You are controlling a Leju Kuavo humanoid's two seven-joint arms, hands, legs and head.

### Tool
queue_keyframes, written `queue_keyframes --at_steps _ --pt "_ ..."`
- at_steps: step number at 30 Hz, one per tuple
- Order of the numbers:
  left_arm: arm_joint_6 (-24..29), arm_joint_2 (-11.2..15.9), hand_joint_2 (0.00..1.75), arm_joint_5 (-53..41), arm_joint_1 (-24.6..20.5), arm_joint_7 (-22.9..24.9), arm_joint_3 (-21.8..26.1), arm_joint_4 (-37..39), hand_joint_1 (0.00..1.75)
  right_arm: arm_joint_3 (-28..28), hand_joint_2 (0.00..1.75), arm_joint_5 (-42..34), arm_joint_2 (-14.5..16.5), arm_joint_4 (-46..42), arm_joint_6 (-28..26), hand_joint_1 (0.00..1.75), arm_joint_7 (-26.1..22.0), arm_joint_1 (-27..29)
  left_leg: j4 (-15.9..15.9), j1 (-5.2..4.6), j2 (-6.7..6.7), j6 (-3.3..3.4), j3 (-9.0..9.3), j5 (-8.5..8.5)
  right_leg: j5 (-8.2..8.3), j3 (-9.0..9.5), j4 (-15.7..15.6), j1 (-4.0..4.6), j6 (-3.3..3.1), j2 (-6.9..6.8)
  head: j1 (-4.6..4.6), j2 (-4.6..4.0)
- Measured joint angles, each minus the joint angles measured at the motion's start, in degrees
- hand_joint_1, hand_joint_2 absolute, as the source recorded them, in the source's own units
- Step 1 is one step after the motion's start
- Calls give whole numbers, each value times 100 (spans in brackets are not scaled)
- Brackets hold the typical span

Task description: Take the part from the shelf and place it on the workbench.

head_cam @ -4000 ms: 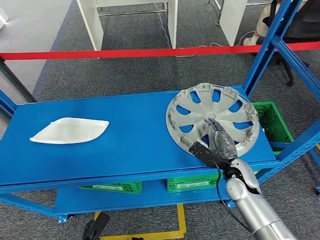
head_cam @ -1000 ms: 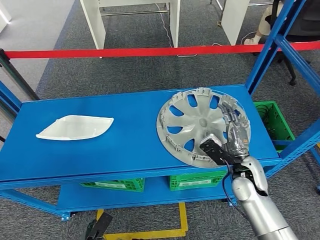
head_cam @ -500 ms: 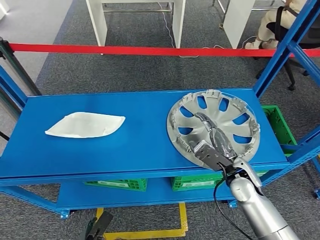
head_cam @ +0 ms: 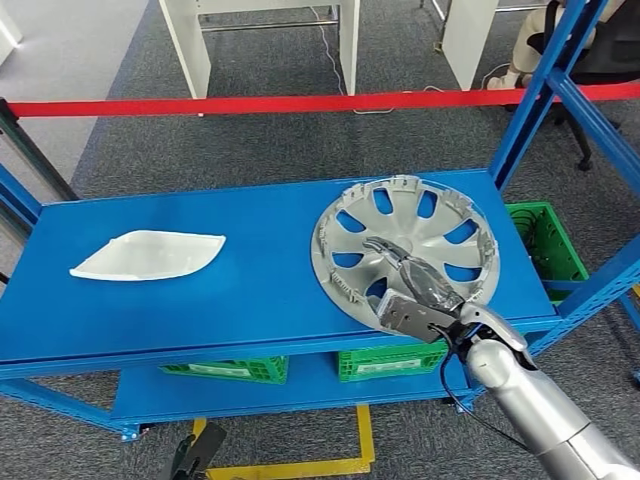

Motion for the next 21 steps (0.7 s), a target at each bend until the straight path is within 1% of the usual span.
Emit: queue_keyframes --at_steps 1,2,3,4,5,6,7,9,10,11,12,14,15,16,17,18,19,20,21 --pt "1 0 0 2 6 0 1 0 0 56 175 5 -31 32 4 0 22 -7 122 0 0 3 -65 15 -2 2 2 5 -2 0 -1 0" --pt "2 0 0 3 10 1 1 0 0 110 175 3 -65 61 14 0 45 -16 47 -1 0 15 -40 127 -3 5 4 9 -1 1 -2 0" --pt "5 1 0 3 11 1 0 0 0 153 175 -11 -98 82 32 0 63 -33 -255 -4 0 39 92 329 -5 12 6 12 1 3 -2 0" --pt "8 5 0 3 9 0 -1 0 0 193 175 -32 -133 98 55 0 82 -63 -654 -10 0 73 267 536 -9 17 6 14 7 4 -2 0" --pt "11 9 0 3 7 1 -1 0 0 234 175 -56 -173 113 84 0 104 -103 -1027 -19 0 106 437 679 -15 14 15 26 21 7 0 0" --pt "14 14 0 3 2 0 -2 0 0 275 175 -77 -217 129 111 0 124 -147 -1298 -30 2 132 556 758 -16 3 22 35 43 9 3 0" --pt "18 19 0 3 1 -1 -2 0 0 313 175 -97 -260 145 136 0 144 -183 -1430 -41 2 151 607 766 -15 -10 25 42 70 8 5 0" --pt "27 24 0 4 3 -1 -1 0 0 381 175 -126 -337 175 168 0 169 -227 -1484 -48 1 190 615 754 -6 -21 13 43 134 1 6 0" --pt "31 26 0 4 6 -1 -1 0 0 413 175 -136 -365 186 175 0 175 -242 -1512 -39 1 220 625 770 -32 -39 30 37 164 -3 8 0" --pt "34 27 0 5 2 -1 -1 0 0 445 175 -146 -392 195 186 0 180 -265 -1537 -27 1 253 635 786 -112 -93 134 32 194 -4 16 0" --pt "36 25 0 5 -3 -1 -2 0 0 477 175 -157 -419 206 207 0 190 -292 -1559 -14 3 280 644 800 -247 -206 363 25 220 -3 25 0" --pt "37 22 0 5 -9 -1 -3 0 0 548 175 -192 -481 238 286 0 227 -335 -1565 -8 5 308 646 805 -599 -562 1109 9 262 -1 41 0" --pt "37 23 0 5 -5 -1 -4 0 0 585 175 -213 -514 261 335 0 249 -344 -1564 -9 4 312 646 803 -711 -730 1449 2 280 -2 42 0" --pt "37 25 0 5 -2 -1 -4 0 0 625 175 -234 -543 284 379 0 265 -349 -1562 -9 4 313 647 801 -724 -822 1619 -5 295 -3 42 0" --pt "37 27 0 5 1 -1 -4 0 0 663 175 -252 -570 306 413 0 276 -360 -1559 -8 3 310 649 798 -627 -806 1562 -13 306 -5 43 0" --pt "37 26 0 5 1 -1 -5 0 0 697 175 -264 -592 325 434 0 284 -383 -1553 -5 3 301 654 791 -439 -677 1281 -24 313 -7 42 0" --pt "37 24 0 5 -1 -1 -7 1 0 727 175 -270 -610 342 446 0 295 -418 -1544 -4 2 284 658 781 -233 -478 866 -36 317 -10 43 0" --pt "39 24 0 5 -6 -1 -8 1 0 755 175 -273 -625 359 452 0 315 -462 -1528 -13 2 261 654 767 -98 -266 473 -36 313 -9 44 0" --pt "43 25 0 5 -10 -1 -8 1 0 780 175 -273 -638 377 455 0 344 -502 -1515 -23 1 232 645 760 -24 -115 195 -34 292 -7 38 0"
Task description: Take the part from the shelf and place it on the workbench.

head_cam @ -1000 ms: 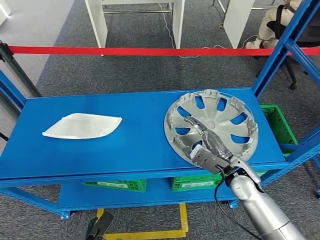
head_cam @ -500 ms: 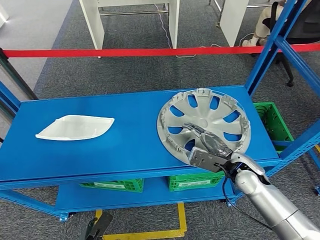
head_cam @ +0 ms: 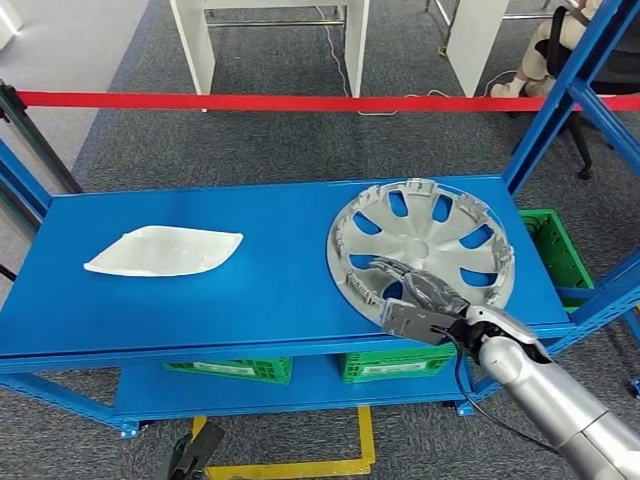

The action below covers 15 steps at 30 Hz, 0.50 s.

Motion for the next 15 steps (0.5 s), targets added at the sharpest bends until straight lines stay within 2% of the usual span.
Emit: queue_keyframes --at_steps 1,3,5,7,9,10,11,12,14,15 --pt "3 2 0 0 -2 0 1 0 0 23 175 2 -12 21 2 0 39 -27 10 -9 -1 -28 -11 -1 7 77 -135 9 -28 5 -2 0" --pt "8 4 0 1 0 0 2 0 0 75 175 14 -38 74 2 0 118 -49 14 -8 -2 -83 -22 7 -6 91 -155 25 -108 13 -10 0" --pt "9 4 0 1 -1 0 2 1 0 133 175 36 -55 129 8 0 189 -74 123 5 0 -143 -60 -85 7 99 -170 15 -185 10 -19 0" --pt "11 4 0 1 -3 0 1 2 0 183 175 53 -60 185 27 0 257 -116 645 15 2 -194 -286 -383 14 112 -185 3 -244 4 -36 0" --pt "11 4 0 1 6 0 0 2 0 244 175 69 -61 262 55 0 326 -143 1411 17 2 -211 -640 -699 10 115 -183 13 -266 3 -44 0" --pt "11 4 0 2 12 1 0 2 0 281 175 79 -62 307 69 0 358 -147 1635 17 2 -207 -752 -738 8 119 -182 21 -270 4 -44 0" --pt "11 5 0 1 16 1 0 2 0 319 175 91 -63 347 80 0 387 -150 1656 16 2 -193 -774 -671 6 123 -180 28 -271 7 -45 0" --pt "11 7 0 1 18 1 0 2 0 354 175 104 -64 382 96 0 416 -159 1450 13 2 -169 -691 -502 4 130 -179 35 -272 10 -44 0" --pt "11 10 0 1 16 1 -1 2 0 408 175 117 -67 433 158 0 470 -201 696 -7 1 -102 -353 -101 -6 141 -174 52 -262 17 -43 0" --pt "11 10 0 1 11 1 -2 2 0 433 175 116 -75 462 219 0 495 -235 362 -18 3 -73 -206 10 -12 135 -166 63 -248 21 -40 0"
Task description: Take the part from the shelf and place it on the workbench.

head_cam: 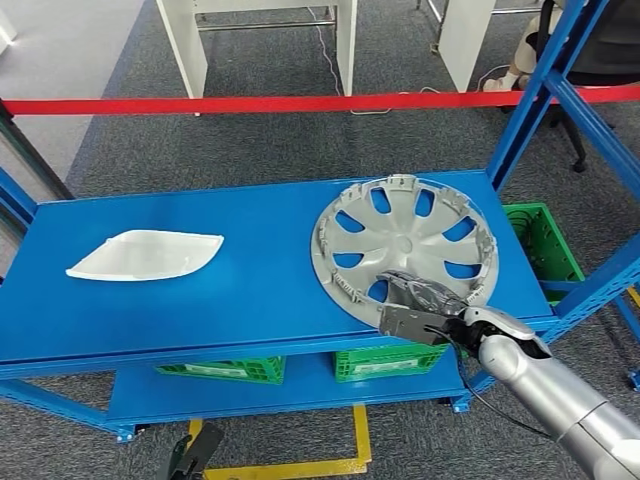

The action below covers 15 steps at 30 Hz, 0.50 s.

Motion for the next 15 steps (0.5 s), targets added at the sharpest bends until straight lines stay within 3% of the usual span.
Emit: queue_keyframes --at_steps 2,5,7,9,10,11,12,13,15 --pt "0 -2 0 -3 -7 3 -13 0 0 52 175 -18 -32 60 150 0 26 -74 -274 -21 1 31 111 23 0 -25 7 14 48 0 4 0" --pt "0 -4 0 -9 -10 8 -36 0 0 144 175 -56 -93 129 369 0 29 -200 -345 -3 4 91 128 47 -57 -77 57 -2 139 -5 7 0" --pt "0 -11 0 -15 -22 8 -52 0 0 241 175 -91 -150 178 508 0 37 -295 -382 19 8 138 143 73 -317 -295 498 -18 188 -6 28 0" --pt "0 -16 0 -18 -22 8 -69 0 0 353 175 -114 -192 228 590 0 52 -361 -380 17 9 154 139 73 -647 -654 1264 -28 229 -7 45 0" --pt "0 -17 0 -19 -19 8 -74 0 0 396 175 -117 -209 247 608 0 59 -377 -378 16 9 155 141 72 -711 -787 1526 -33 245 -8 44 0" --pt "0 -17 0 -19 -17 8 -78 0 0 429 175 -119 -221 263 614 0 62 -393 -374 18 9 156 143 71 -672 -829 1595 -37 258 -10 45 0" --pt "0 -18 0 -19 -17 8 -80 0 0 454 175 -119 -236 276 618 0 64 -414 -368 21 8 152 146 68 -529 -755 1428 -43 265 -12 44 0" --pt "0 -20 0 -19 -18 8 -84 0 0 477 175 -119 -254 286 624 0 67 -440 -357 25 8 144 149 62 -318 -576 1057 -52 268 -17 44 0" --pt "-1 -24 0 -19 -23 8 -90 0 0 519 175 -121 -280 298 640 0 67 -487 -326 13 2 103 139 46 -57 -188 302 -56 246 -15 44 0"
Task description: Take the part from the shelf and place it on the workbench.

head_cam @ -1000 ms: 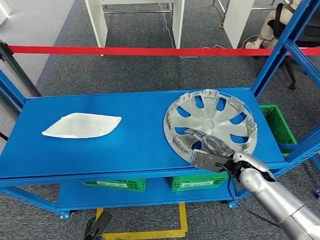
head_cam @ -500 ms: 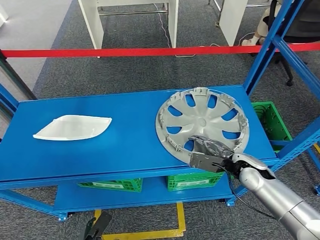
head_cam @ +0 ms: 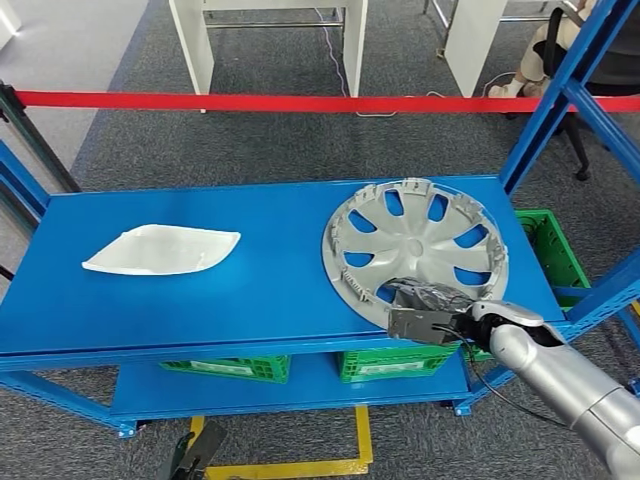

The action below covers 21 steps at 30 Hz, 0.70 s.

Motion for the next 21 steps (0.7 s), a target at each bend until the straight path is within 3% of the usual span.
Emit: queue_keyframes --at_steps 2,3,5,6,7,9,11,12,14,16,19,21 --pt "-1 -2 0 -1 -2 1 -4 0 0 45 175 -12 -8 5 22 0 9 -29 15 -20 -7 -57 -16 2 29 154 -273 13 -58 13 -10 0" --pt "-1 -2 0 -2 -1 2 -7 0 0 73 175 -19 -8 9 32 20 21 -50 14 -20 -9 -85 -19 11 48 160 -277 20 -99 18 -14 0" --pt "-1 0 0 -2 0 6 -15 0 0 134 175 -15 -9 24 42 107 62 -106 51 -6 -8 -146 -32 -29 73 167 -291 11 -171 12 -22 0" --pt "-1 0 0 -3 0 8 -20 0 0 167 175 -3 -10 37 40 151 82 -138 178 1 -6 -176 -81 -126 85 173 -303 3 -208 7 -29 0" --pt "-1 0 0 -3 0 10 -27 0 0 199 175 14 -11 52 38 175 99 -160 418 8 -5 -201 -178 -279 94 179 -311 -6 -236 -1 -38 0" --pt "-1 0 0 -3 12 14 -36 1 0 267 175 42 -14 90 20 175 116 -190 1155 16 -3 -234 -480 -644 96 178 -311 -4 -263 -9 -48 0" --pt "0 1 0 -1 30 16 -38 3 0 332 175 55 -19 126 -10 175 117 -231 1605 19 -3 -240 -655 -764 96 180 -309 -3 -265 -7 -48 0" --pt "0 2 0 0 35 16 -38 4 0 357 175 63 -21 142 -27 175 118 -260 1523 20 -3 -232 -603 -669 97 185 -309 -3 -264 -4 -48 0" --pt "5 4 0 1 37 15 -39 4 0 389 175 89 -23 169 -54 175 126 -319 836 21 -3 -201 -255 -312 97 198 -307 -3 -248 0 -48 0" --pt "10 4 0 1 33 14 -39 4 0 419 175 121 -32 203 -71 175 138 -370 194 15 -4 -167 55 -122 94 189 -295 19 -198 2 -42 0" --pt "22 5 0 9 38 1 -39 4 0 468 175 183 -46 250 -178 175 144 -402 19 -1 -3 -91 119 -106 112 179 -323 28 -100 3 -39 0" --pt "16 7 0 38 36 -44 -38 4 0 493 175 265 -46 285 -344 175 150 -402 -13 13 3 -14 120 -72 13 106 -209 17 -43 1 -29 0"
